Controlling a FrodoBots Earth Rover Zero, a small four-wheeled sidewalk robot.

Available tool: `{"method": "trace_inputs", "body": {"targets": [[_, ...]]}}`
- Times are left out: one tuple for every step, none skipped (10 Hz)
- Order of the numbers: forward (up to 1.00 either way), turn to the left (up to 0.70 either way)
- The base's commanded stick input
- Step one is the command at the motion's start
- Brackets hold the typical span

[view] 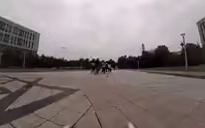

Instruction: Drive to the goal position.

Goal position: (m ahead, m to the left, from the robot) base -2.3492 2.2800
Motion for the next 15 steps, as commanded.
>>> {"method": "trace_inputs", "body": {"targets": [[0.70,0.00],[0.70,0.00],[0.70,0.01],[0.70,0.00],[0.70,0.00],[0.70,0.00],[0.70,0.00],[0.70,0.01],[0.70,0.00],[0.70,0.00],[0.70,0.00],[0.70,0.00],[0.70,0.01],[0.70,0.00],[0.70,0.00]]}}
